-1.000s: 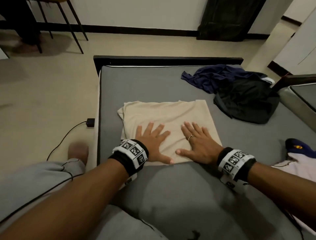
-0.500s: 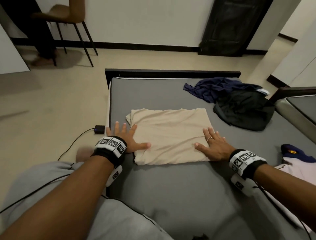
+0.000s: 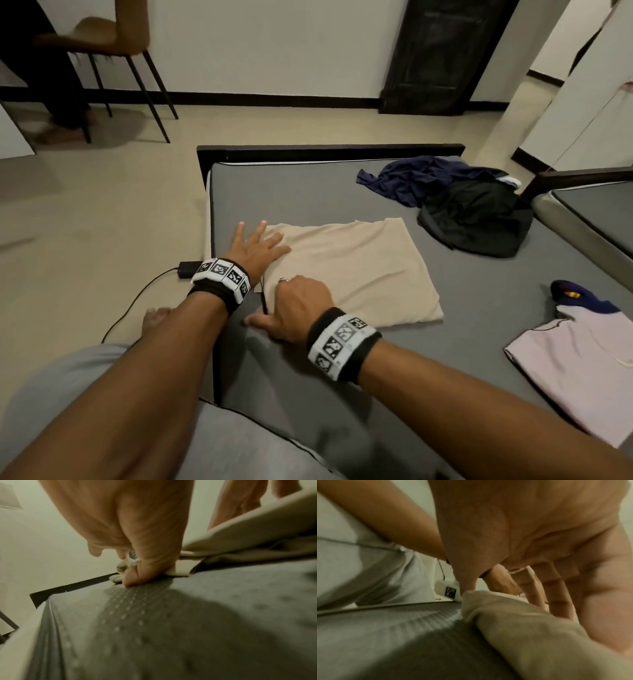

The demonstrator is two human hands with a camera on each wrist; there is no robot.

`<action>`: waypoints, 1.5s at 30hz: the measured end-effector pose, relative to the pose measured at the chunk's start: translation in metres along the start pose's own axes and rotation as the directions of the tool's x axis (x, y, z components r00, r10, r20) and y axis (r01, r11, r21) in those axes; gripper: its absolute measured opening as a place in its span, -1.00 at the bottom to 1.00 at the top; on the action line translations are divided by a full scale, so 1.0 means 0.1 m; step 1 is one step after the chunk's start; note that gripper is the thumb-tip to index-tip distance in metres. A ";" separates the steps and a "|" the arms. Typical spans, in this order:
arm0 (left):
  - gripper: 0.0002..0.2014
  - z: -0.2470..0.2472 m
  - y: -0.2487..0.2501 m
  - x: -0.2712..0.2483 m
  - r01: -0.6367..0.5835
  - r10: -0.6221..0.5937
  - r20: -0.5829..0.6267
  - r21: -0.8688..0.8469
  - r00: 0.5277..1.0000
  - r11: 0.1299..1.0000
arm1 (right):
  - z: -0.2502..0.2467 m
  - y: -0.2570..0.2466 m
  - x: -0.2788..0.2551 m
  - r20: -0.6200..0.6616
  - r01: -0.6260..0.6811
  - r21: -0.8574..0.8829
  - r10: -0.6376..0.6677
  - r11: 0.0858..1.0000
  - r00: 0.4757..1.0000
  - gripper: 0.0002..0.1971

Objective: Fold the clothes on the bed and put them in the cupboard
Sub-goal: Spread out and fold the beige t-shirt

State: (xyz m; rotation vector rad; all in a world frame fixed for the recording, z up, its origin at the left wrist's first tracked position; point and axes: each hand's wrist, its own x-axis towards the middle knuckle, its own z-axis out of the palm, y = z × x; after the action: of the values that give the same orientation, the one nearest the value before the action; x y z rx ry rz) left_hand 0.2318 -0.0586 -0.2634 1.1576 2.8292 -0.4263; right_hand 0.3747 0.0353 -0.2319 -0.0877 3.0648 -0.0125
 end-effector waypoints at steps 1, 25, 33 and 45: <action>-0.29 -0.01 -0.01 0.03 -0.015 0.015 -0.002 0.011 1.000 1.000 | 0.02 -0.08 0.04 0.014 0.009 -0.021 -0.008 1.000 1.000 -0.37; -0.62 -0.32 0.37 -0.53 -0.348 0.366 -0.070 0.188 0.928 0.918 | -0.09 0.53 -0.63 0.059 0.040 -0.126 -0.032 0.991 0.998 -0.91; -0.81 -0.65 1.02 -0.93 -0.352 0.373 0.039 -0.251 0.927 0.902 | -0.12 1.11 -1.33 0.196 -0.029 0.044 0.020 0.999 0.980 -0.84; -0.78 -0.64 1.31 -0.90 -0.165 0.422 0.260 -0.652 0.868 0.740 | -0.09 1.70 -1.75 0.314 -0.115 0.514 -0.061 0.850 0.948 -0.79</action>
State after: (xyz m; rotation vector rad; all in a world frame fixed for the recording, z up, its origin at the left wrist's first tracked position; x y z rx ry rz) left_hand 0.3906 -0.0131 -0.2190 1.1719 2.1059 0.2574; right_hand 0.5383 0.2156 -0.2118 -0.0086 2.6217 -0.7588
